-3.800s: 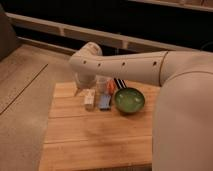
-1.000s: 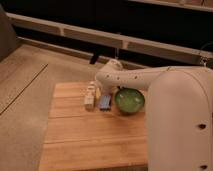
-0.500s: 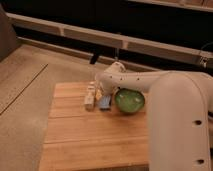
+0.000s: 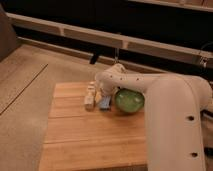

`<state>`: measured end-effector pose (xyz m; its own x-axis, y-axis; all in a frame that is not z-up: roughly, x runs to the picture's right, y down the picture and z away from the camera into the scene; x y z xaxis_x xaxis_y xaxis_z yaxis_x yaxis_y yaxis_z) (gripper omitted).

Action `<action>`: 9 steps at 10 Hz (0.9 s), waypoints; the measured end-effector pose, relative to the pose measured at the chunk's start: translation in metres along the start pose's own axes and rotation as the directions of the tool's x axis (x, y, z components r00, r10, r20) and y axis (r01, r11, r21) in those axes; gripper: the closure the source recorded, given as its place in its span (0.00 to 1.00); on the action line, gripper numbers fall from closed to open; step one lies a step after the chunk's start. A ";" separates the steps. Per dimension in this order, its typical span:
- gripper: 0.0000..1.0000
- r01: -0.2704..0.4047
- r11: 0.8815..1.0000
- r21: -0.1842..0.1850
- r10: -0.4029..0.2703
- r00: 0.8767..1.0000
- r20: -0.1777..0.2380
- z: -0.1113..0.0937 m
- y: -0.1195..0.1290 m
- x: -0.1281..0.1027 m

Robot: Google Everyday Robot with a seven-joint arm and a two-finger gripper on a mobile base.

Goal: Place the white sponge in the ceramic cup

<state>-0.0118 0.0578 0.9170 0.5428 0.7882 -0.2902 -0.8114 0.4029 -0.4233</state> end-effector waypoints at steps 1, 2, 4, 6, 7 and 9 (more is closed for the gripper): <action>0.35 0.001 1.000 -0.013 -0.001 1.000 -0.009 0.005 0.001 0.001; 0.35 0.007 1.000 -0.029 -0.008 1.000 -0.026 0.012 0.003 0.003; 0.35 0.003 0.999 -0.053 -0.005 0.999 -0.052 0.022 0.004 0.007; 0.35 -0.024 0.996 -0.081 0.019 0.998 -0.062 0.031 0.003 0.009; 0.35 -0.034 0.995 -0.096 0.028 0.997 -0.067 0.035 0.004 0.010; 0.48 -0.037 0.993 -0.109 0.029 0.997 -0.077 0.038 0.003 0.013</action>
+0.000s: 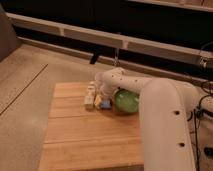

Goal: Place the white sponge in the ceramic cup

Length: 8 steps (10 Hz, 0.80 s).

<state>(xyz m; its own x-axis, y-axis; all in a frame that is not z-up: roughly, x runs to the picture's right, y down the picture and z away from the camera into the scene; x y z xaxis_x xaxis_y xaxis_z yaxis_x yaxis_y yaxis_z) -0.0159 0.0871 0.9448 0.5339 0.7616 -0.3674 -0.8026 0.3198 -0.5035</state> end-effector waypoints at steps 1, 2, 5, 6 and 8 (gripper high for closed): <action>0.56 0.004 1.000 -0.007 -0.004 1.000 -0.005 0.000 0.000 0.002; 0.66 0.006 1.000 -0.015 -0.006 1.000 -0.011 0.000 0.001 0.003; 0.95 -0.009 1.000 -0.029 0.009 1.000 -0.020 -0.003 -0.002 0.005; 1.00 -0.018 0.999 -0.030 0.017 1.000 -0.018 -0.004 -0.003 0.005; 1.00 -0.032 0.999 -0.022 0.032 0.999 -0.008 -0.010 -0.005 0.003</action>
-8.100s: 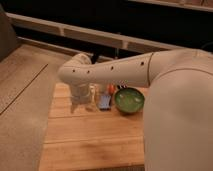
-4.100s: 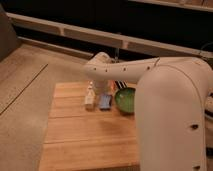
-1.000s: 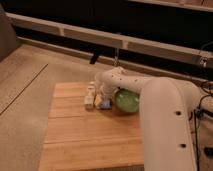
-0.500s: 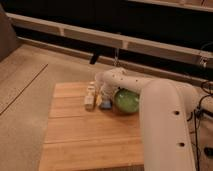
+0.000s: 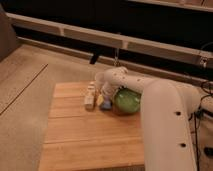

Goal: Place the white sponge in the ceramic cup

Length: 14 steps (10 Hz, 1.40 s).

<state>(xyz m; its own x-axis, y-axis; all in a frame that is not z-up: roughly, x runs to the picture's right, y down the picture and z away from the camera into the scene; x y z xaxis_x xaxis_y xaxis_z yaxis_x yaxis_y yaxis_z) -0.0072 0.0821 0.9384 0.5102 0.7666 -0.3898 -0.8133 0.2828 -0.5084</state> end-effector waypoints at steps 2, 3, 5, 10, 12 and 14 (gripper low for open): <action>1.00 -0.017 0.999 0.029 0.016 0.999 0.048 -0.024 0.003 -0.015; 1.00 -0.032 0.999 0.037 0.030 0.997 0.069 -0.034 0.004 -0.021; 1.00 -0.060 0.997 0.052 0.054 0.992 0.115 -0.057 0.013 -0.031; 1.00 -0.023 0.996 0.090 0.006 0.983 0.183 -0.099 0.058 -0.058; 1.00 -0.003 0.996 0.095 -0.016 0.981 0.192 -0.104 0.073 -0.067; 1.00 0.019 0.994 0.105 -0.041 0.976 0.213 -0.110 0.083 -0.084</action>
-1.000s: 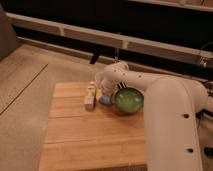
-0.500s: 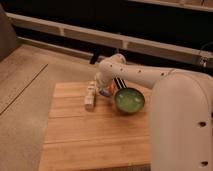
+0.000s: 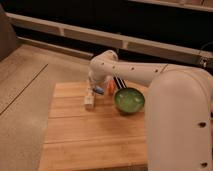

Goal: Place the white sponge in the ceramic cup

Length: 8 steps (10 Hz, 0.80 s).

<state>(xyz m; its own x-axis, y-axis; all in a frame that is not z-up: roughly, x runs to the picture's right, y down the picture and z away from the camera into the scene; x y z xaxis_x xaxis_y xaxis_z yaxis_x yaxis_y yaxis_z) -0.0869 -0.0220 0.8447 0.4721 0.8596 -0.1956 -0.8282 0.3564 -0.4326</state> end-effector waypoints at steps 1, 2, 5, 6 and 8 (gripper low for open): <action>1.00 0.019 1.000 0.009 -0.019 1.000 0.010 0.000 0.005 -0.011; 1.00 0.045 0.999 0.027 -0.046 0.999 0.016 -0.001 0.010 -0.024; 1.00 0.130 0.986 0.108 -0.132 0.991 0.016 -0.007 0.008 -0.058; 1.00 0.153 0.979 0.132 -0.156 0.988 0.011 -0.008 0.008 -0.066; 1.00 0.188 0.959 0.212 -0.190 0.982 -0.011 -0.018 -0.006 -0.081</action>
<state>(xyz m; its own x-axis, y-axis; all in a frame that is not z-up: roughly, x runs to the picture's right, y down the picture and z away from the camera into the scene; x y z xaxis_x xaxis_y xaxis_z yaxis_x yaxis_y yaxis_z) -0.1144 -0.1003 0.8475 0.6243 0.7721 -0.1190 -0.7693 0.5811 -0.2655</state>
